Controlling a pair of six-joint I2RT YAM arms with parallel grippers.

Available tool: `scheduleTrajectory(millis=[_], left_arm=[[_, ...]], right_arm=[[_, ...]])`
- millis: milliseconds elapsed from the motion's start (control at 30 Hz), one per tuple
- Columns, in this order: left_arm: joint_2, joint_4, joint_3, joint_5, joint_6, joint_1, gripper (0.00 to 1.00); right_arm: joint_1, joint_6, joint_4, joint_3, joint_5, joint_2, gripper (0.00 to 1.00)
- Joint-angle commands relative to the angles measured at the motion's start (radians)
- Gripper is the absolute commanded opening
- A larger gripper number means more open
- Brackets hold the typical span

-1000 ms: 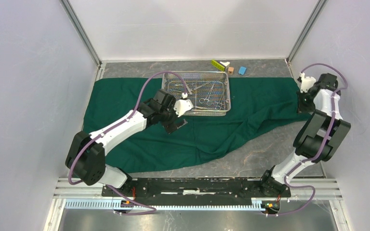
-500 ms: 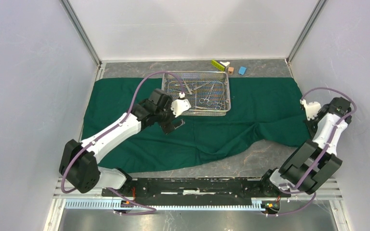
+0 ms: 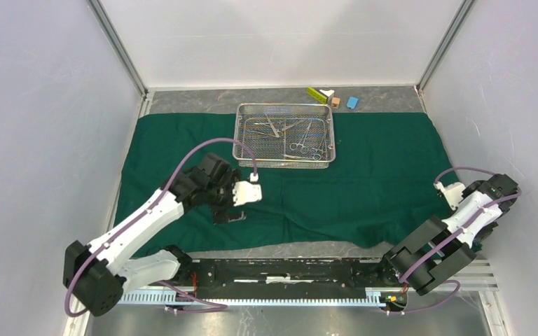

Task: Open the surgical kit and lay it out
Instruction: Smooth out the surgical kit at the center of the board.

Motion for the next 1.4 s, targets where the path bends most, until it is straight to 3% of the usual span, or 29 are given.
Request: scheduleTrajectory(millis=[0,233,400,467,600,833,967,1100,1267,1367], left_arm=[[-0.110,-0.130,-0.038,0.066,0.190,-0.005,0.99],[-0.174,-0.230,-0.030,0.122,0.262,-0.008,0.98],[-0.156,-0.271,-0.039,0.109,0.316,-0.008,0.97],[-0.142,-0.287,-0.041,0.106,0.335,-0.010,0.97],[-0.103,-0.297,-0.050,0.112,0.350,-0.019,0.95],[-0.030,-0.297,-0.096,0.109,0.356,-0.097,0.87],[0.016,-0.270,-0.122,0.091,0.305,-0.161,0.79],[0.057,-0.205,-0.175,0.042,0.284,-0.212,0.78],[0.114,-0.139,-0.219,0.004,0.281,-0.221,0.76],[0.143,-0.111,-0.245,-0.015,0.278,-0.224,0.69]], right_arm=[[-0.039,-0.170,0.020,-0.027,0.044,-0.030,0.00],[-0.072,-0.259,0.076,-0.048,0.089,-0.025,0.00],[-0.074,-0.226,0.074,0.002,0.042,0.032,0.00],[-0.074,-0.194,0.064,0.042,0.005,0.068,0.09],[-0.072,-0.135,-0.029,0.167,-0.132,0.140,0.40],[0.016,-0.050,-0.186,0.297,-0.369,0.194,0.66],[0.105,0.016,-0.156,0.265,-0.396,0.173,0.66],[0.166,0.058,-0.125,0.233,-0.393,0.174,0.66],[0.178,0.069,-0.116,0.216,-0.383,0.194,0.64],[0.178,0.065,-0.111,0.204,-0.380,0.192,0.64]])
